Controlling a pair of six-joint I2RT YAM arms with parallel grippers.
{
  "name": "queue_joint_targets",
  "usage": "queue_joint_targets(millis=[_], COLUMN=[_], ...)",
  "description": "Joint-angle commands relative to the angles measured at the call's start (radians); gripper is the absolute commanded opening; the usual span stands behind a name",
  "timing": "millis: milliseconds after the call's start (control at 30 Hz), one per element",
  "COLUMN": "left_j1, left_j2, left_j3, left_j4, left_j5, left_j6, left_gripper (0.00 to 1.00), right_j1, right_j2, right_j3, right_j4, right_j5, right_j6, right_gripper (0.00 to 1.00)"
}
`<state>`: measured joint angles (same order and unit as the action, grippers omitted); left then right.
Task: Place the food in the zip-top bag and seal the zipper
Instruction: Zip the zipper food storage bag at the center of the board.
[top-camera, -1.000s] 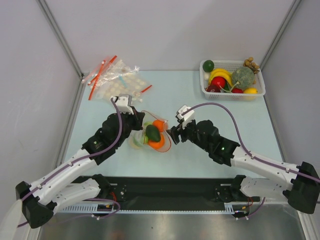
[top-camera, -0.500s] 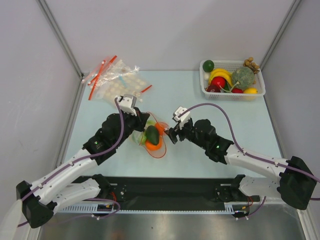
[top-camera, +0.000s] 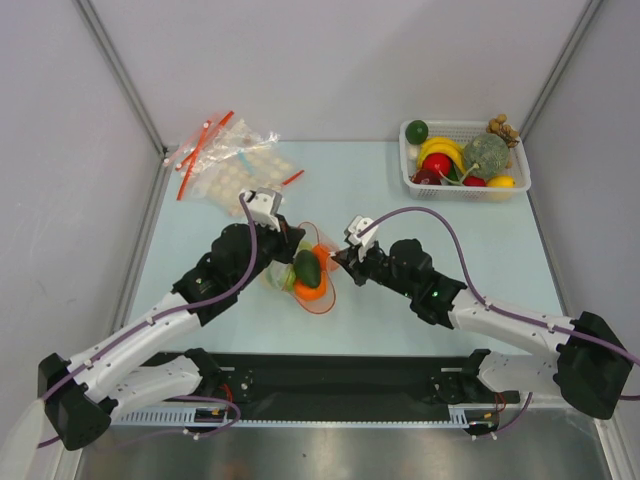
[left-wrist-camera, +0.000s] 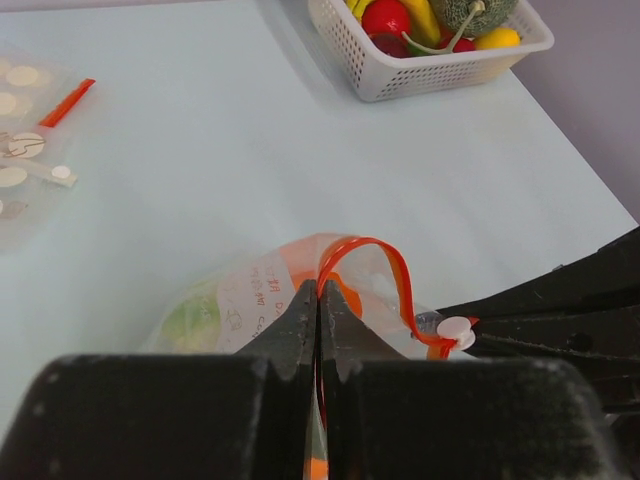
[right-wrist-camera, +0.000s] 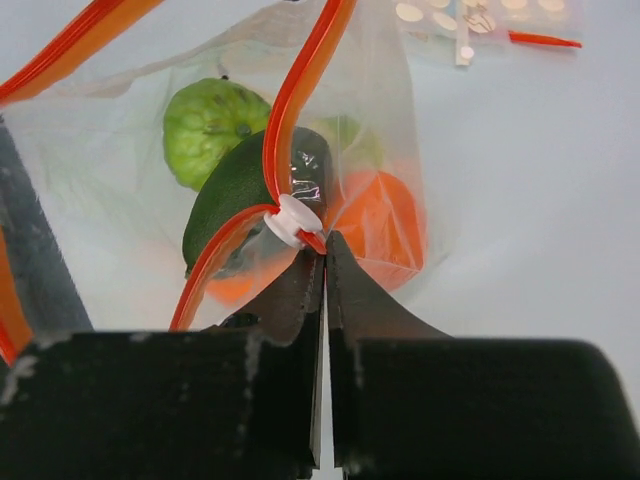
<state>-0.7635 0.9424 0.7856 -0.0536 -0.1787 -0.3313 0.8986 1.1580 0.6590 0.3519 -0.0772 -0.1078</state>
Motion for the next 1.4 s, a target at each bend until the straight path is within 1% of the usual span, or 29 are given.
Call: queue_joint_targets(millis=[0, 33, 67, 133, 167, 300, 333, 400, 433, 467, 500, 533, 633, 667, 700, 733, 800, 833, 1000, 1133, 1200, 1267, 1300, 1367], left_j1=[0.003, 0.004, 0.003, 0.003, 0.003, 0.003, 0.003, 0.0, -0.003, -0.01, -0.011, -0.013, -0.025, -0.031, -0.034, -0.039, -0.052, -0.069, -0.129, -0.14, -0.14, -0.14, -0.14, -0.138], left_j2=[-0.013, -0.017, -0.022, -0.037, -0.04, -0.07, -0.086, -0.106, -0.135, -0.149, -0.166, -0.194, -0.226, -0.241, -0.24, -0.238, -0.211, -0.197, -0.107, -0.096, -0.105, -0.12, -0.123, -0.123], left_j3=[0.049, 0.049, 0.047, 0.046, 0.046, 0.044, 0.043, 0.034, 0.026, 0.018, 0.001, -0.005, -0.025, -0.037, -0.043, -0.046, -0.04, -0.034, -0.002, -0.023, -0.054, -0.078, -0.086, -0.094], left_j4=[0.009, 0.014, 0.014, 0.014, 0.015, 0.021, 0.024, 0.044, 0.05, 0.081, 0.107, 0.122, 0.167, 0.182, 0.205, 0.239, 0.259, 0.262, 0.259, 0.288, 0.331, 0.357, 0.377, 0.386], left_j5=[-0.013, -0.007, 0.001, 0.016, 0.036, 0.079, 0.097, 0.148, 0.162, 0.171, 0.198, 0.209, 0.26, 0.284, 0.35, 0.379, 0.43, 0.467, 0.461, 0.461, 0.47, 0.49, 0.499, 0.507], left_j6=[-0.003, -0.005, -0.005, -0.009, -0.018, -0.022, -0.011, -0.006, 0.0, 0.003, 0.008, 0.021, 0.052, 0.058, 0.063, 0.069, 0.077, 0.092, 0.165, 0.235, 0.261, 0.279, 0.296, 0.305], left_gripper=[0.04, 0.09, 0.12, 0.18, 0.19, 0.26, 0.4, 0.53, 0.63, 0.68, 0.77, 0.8, 0.83, 0.86, 0.92, 0.95, 0.97, 1.0, 1.0, 1.0, 1.0, 0.99, 0.96, 0.92], right_j1=[0.002, 0.002, 0.002, -0.001, -0.001, 0.0, 0.003, 0.011, 0.011, 0.013, 0.014, 0.014, 0.014, 0.014, 0.014, 0.014, 0.014, 0.016, 0.017, 0.022, 0.022, 0.022, 0.022, 0.023], right_j2=[-0.044, -0.058, -0.088, -0.119, -0.133, -0.208, -0.216, -0.239, -0.248, -0.254, -0.273, -0.279, -0.291, -0.288, -0.287, -0.273, -0.258, -0.248, -0.222, -0.224, -0.225, -0.225, -0.228, -0.23], right_j3=[0.005, 0.01, 0.013, 0.03, 0.033, 0.056, 0.083, 0.109, 0.129, 0.134, 0.137, 0.136, 0.139, 0.146, 0.151, 0.16, 0.183, 0.191, 0.208, 0.206, 0.206, 0.206, 0.206, 0.206], right_j4=[0.073, 0.044, 0.023, -0.045, -0.062, -0.137, -0.187, -0.238, -0.281, -0.295, -0.31, -0.312, -0.326, -0.332, -0.347, -0.347, -0.398, -0.407, -0.435, -0.435, -0.433, -0.436, -0.436, -0.438], right_j5=[-0.042, -0.023, 0.005, 0.066, 0.106, 0.088, 0.023, -0.015, -0.056, -0.068, -0.076, -0.084, -0.12, -0.134, -0.151, -0.186, -0.223, -0.249, -0.282, -0.286, -0.292, -0.297, -0.302, -0.308], right_j6=[0.063, 0.075, 0.103, 0.103, 0.126, 0.184, 0.194, 0.204, 0.194, 0.189, 0.189, 0.188, 0.184, 0.184, 0.181, 0.177, 0.168, 0.166, 0.154, 0.149, 0.149, 0.148, 0.148, 0.143], right_gripper=[0.0, 0.0, 0.0, 0.0, 0.0, 0.0, 0.0, 0.0, 0.0, 0.0, 0.0, 0.0, 0.0, 0.0, 0.0, 0.0, 0.0, 0.0, 0.0, 0.0, 0.0, 0.0, 0.0, 0.0])
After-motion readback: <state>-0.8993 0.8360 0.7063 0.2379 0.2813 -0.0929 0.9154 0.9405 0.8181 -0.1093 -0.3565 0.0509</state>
